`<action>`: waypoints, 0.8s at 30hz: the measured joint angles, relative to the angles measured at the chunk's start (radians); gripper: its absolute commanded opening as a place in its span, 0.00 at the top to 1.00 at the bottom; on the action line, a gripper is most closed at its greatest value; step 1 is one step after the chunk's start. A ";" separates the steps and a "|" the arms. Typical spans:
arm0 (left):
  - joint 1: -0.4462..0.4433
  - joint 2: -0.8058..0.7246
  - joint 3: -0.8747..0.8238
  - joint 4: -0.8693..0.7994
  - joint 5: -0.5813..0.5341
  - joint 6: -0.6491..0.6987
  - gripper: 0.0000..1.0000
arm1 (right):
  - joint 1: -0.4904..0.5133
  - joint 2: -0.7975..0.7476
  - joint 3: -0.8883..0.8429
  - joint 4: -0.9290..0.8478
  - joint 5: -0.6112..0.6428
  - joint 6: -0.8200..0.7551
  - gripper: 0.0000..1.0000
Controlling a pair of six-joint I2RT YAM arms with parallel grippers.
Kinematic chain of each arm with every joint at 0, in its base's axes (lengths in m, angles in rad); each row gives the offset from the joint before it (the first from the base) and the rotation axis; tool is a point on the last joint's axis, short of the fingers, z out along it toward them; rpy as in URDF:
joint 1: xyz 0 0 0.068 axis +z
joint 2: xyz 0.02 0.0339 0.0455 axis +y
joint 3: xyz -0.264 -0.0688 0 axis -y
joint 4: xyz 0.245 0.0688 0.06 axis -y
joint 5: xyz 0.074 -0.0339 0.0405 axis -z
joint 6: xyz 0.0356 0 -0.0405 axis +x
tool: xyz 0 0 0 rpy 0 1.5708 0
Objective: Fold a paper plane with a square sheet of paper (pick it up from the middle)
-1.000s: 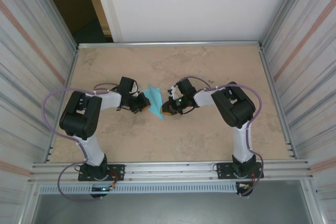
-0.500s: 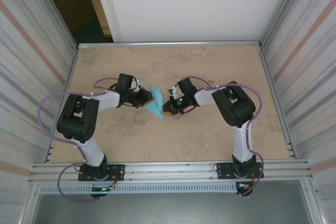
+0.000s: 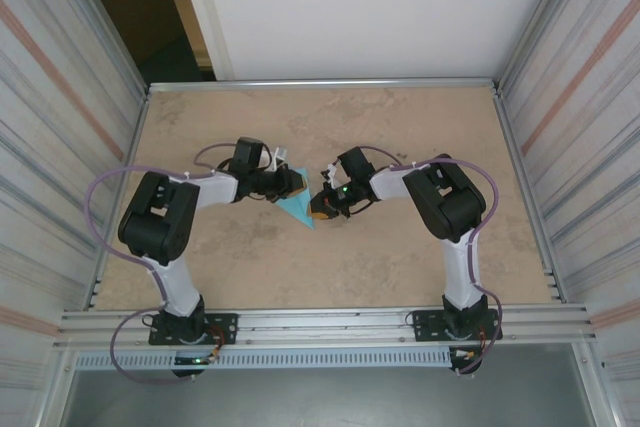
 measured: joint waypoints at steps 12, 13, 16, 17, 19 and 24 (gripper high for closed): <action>0.000 0.034 0.006 -0.005 -0.008 0.001 0.89 | 0.000 0.004 0.012 -0.022 -0.002 -0.003 0.96; 0.000 0.042 0.009 -0.006 -0.009 0.001 0.89 | 0.000 0.005 0.014 -0.023 -0.002 -0.003 0.96; 0.000 0.058 0.011 -0.013 -0.014 0.001 0.90 | -0.001 0.006 0.017 -0.030 -0.003 -0.003 0.96; 0.000 0.060 0.011 -0.017 -0.017 0.001 0.90 | -0.001 0.006 0.019 -0.032 -0.004 -0.003 0.96; 0.000 0.067 0.015 -0.027 -0.025 0.001 0.89 | -0.001 0.006 0.019 -0.034 -0.003 -0.004 0.96; 0.000 0.075 0.021 -0.040 -0.035 0.001 0.89 | -0.001 0.007 0.021 -0.038 -0.004 -0.009 0.95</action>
